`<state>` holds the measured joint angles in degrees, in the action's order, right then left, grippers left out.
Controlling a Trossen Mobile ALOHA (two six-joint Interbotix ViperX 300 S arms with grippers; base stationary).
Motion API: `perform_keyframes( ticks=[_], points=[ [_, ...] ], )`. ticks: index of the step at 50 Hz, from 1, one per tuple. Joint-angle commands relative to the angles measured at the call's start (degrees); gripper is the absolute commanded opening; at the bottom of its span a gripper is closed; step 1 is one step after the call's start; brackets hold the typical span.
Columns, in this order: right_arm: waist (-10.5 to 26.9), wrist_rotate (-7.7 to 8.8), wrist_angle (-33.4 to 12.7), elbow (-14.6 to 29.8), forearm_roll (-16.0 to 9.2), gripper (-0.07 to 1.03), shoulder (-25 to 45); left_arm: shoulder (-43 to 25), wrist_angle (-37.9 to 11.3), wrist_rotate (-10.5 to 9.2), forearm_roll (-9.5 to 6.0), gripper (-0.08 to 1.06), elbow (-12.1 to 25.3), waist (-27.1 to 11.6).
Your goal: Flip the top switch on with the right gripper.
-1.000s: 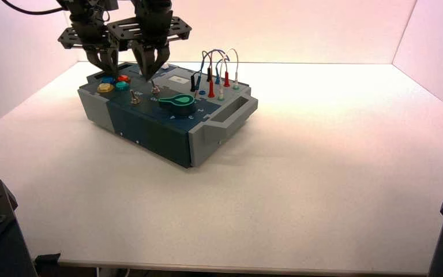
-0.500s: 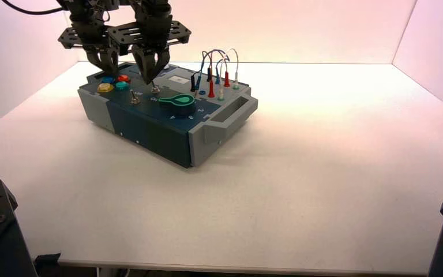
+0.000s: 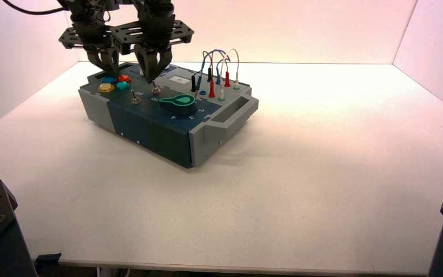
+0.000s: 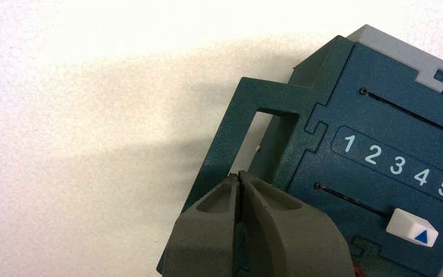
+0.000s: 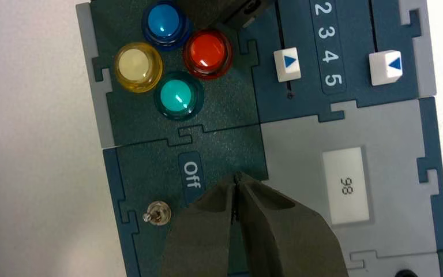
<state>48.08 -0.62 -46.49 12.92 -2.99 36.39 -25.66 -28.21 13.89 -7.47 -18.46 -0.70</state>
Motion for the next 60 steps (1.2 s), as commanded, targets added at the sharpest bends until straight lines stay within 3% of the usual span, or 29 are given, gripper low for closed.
perform_keyframes(
  ticks=[1, 22, 42, 60],
  points=[
    [-0.2, 0.18, -0.2, -1.5, 0.1, -0.02, -2.9, -3.7, 0.3, 0.09, 0.09, -0.03, -0.4, 0.4],
    [-0.2, 0.18, 1.6, -1.8, 0.4, -0.02, -3.1, -3.8, 0.3, 0.09, 0.18, -0.03, -0.4, 0.5],
    [-0.4, 0.18, 1.4, 2.1, 2.5, -0.02, -7.3, -0.9, 0.7, 0.18, -0.09, -0.03, -0.7, 0.5],
    [-0.4, 0.0, -1.1, -2.0, 2.5, -0.02, -12.0, 5.2, 0.9, 0.18, -0.44, -0.03, -2.5, -0.2]
  ],
)
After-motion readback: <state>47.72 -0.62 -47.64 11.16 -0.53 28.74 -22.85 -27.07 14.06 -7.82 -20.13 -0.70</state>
